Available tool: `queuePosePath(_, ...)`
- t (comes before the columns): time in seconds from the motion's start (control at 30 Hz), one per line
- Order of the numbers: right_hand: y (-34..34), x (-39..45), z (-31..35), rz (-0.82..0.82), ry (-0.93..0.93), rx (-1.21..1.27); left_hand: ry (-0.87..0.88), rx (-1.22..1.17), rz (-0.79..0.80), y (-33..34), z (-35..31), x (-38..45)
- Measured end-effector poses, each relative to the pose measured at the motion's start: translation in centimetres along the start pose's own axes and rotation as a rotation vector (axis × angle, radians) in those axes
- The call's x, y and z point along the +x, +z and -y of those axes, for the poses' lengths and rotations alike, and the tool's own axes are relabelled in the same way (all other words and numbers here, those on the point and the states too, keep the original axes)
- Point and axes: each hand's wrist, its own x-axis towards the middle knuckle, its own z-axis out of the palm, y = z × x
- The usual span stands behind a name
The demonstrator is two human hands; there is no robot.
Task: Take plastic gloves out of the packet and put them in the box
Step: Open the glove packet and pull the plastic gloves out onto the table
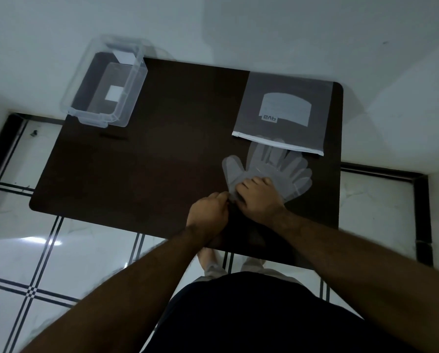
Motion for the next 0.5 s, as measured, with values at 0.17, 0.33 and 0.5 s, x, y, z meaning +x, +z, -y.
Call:
queuePosePath(0.17,0.07,-0.06,0.62,-0.011,0.019,0.035,0.017,0.046,0.046,0.18,0.20,0.12)
queuePosePath(0.33,0.21,-0.21,0.36,-0.055,0.067,0.125,0.076,0.083,0.051,0.00,0.25,0.18)
queuePosePath(0.5,0.11,-0.38,-0.02,-0.120,0.161,0.350,0.029,-0.063,0.017,0.04,-0.59,0.55)
